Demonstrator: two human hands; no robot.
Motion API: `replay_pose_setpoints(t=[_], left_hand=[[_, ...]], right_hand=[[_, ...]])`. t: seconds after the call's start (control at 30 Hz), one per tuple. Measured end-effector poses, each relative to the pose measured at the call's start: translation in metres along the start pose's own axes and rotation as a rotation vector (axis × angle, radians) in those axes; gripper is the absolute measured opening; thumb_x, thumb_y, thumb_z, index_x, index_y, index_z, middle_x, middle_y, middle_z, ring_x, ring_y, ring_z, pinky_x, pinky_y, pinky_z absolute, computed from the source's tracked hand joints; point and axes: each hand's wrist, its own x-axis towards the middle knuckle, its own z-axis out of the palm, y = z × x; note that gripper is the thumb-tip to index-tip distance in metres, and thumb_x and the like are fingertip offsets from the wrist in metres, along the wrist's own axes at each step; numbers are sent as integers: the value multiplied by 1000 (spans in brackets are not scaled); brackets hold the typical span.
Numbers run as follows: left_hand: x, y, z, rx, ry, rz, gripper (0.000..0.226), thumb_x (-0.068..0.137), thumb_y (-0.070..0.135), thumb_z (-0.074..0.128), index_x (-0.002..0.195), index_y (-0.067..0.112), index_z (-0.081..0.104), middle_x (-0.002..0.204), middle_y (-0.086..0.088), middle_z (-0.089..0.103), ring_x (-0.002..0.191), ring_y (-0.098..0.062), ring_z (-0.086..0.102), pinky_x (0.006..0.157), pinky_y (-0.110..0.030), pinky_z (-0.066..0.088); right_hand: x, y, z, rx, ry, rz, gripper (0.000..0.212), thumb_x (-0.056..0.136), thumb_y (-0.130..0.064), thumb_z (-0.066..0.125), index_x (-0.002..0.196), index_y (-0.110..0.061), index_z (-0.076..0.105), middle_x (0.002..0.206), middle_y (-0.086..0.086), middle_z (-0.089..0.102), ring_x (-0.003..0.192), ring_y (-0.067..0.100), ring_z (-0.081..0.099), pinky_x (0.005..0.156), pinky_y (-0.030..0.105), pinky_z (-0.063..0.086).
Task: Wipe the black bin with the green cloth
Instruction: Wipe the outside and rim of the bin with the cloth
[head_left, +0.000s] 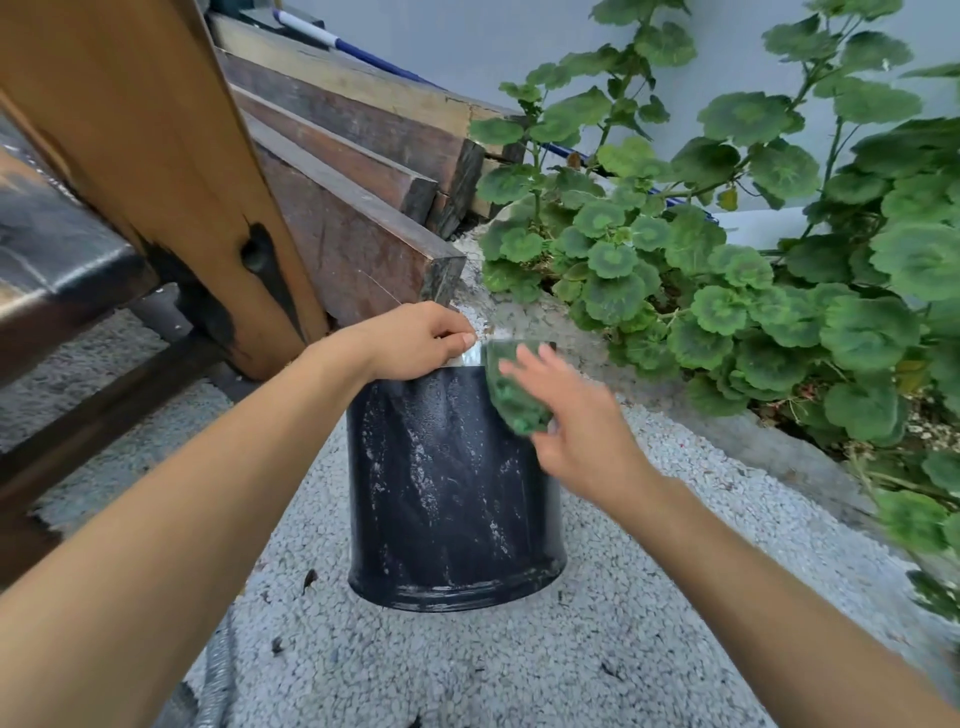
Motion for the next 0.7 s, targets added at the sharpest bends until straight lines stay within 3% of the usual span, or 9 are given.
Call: replay_pose_setpoints(t=[0.2, 0.3, 0.37, 0.43, 0.5, 0.57, 0.6, 0.63, 0.7], left_hand=[[5, -7, -2, -28, 2, -6, 38, 109, 28, 46, 76, 10, 44, 71, -4, 43, 67, -18, 38, 67, -34, 34], [8, -7, -1, -36, -7, 3, 38, 109, 28, 47, 73, 15, 43, 68, -1, 42, 65, -17, 36, 67, -34, 34], [7, -8, -1, -59, -6, -12, 37, 109, 28, 47, 74, 16, 42, 69, -2, 41, 65, -17, 35, 68, -34, 32], [6, -11, 0, -105, 14, -47, 37, 109, 26, 47, 73, 16, 42, 68, 0, 40, 63, -15, 34, 69, -34, 32], [4, -13, 1, -170, 40, -88, 35, 109, 30, 46, 77, 15, 52, 74, 3, 52, 70, -14, 46, 74, -33, 38], [1, -13, 3, -247, 63, -155, 37, 108, 42, 45, 106, 17, 72, 111, 2, 70, 107, -16, 62, 102, -37, 44], [-1, -12, 4, -276, 80, -184, 44, 107, 49, 43, 120, 19, 73, 132, -1, 69, 125, -21, 60, 113, -40, 40], [-2, -10, 4, -297, 85, -198, 52, 106, 55, 39, 126, 20, 72, 141, -6, 65, 133, -27, 57, 118, -43, 36], [-2, -8, 4, -341, 72, -207, 64, 103, 66, 31, 130, 23, 71, 142, -10, 65, 131, -29, 59, 120, -47, 35]], right_hand=[[-135, 33, 51, 46, -273, 71, 85, 81, 3, 60, 148, -44, 38, 159, -22, 27, 151, -4, 16, 125, 32, 27], [-157, 35, 51, 127, -337, 99, 84, 78, -1, 60, 144, -50, 42, 154, -23, 39, 147, -6, 31, 119, 29, 37], [-142, 27, 36, 181, -288, 171, 91, 81, 0, 65, 126, -76, 45, 137, -28, 58, 107, -15, 65, 85, 20, 59], [-114, 19, 21, 231, -247, 207, 92, 88, 0, 69, 111, -86, 44, 104, -45, 64, 62, -11, 65, 50, 11, 51], [-75, 6, 3, 230, -121, 156, 81, 89, 0, 69, 113, -76, 53, 89, -46, 66, 59, -16, 61, 44, 4, 42], [-31, -12, -13, 158, 88, 51, 67, 86, 3, 70, 125, -51, 63, 92, -28, 73, 71, -18, 63, 53, 2, 45], [-9, -20, -17, 104, 169, 10, 64, 85, 3, 70, 131, -40, 63, 107, -17, 75, 85, -13, 67, 68, 6, 52], [10, -26, -18, 48, 209, -21, 64, 84, 4, 69, 137, -30, 62, 127, -3, 72, 108, -3, 68, 91, 20, 56], [36, -36, -15, -52, 155, -40, 71, 81, 9, 65, 146, -18, 57, 153, 7, 53, 144, 23, 48, 121, 39, 37]])
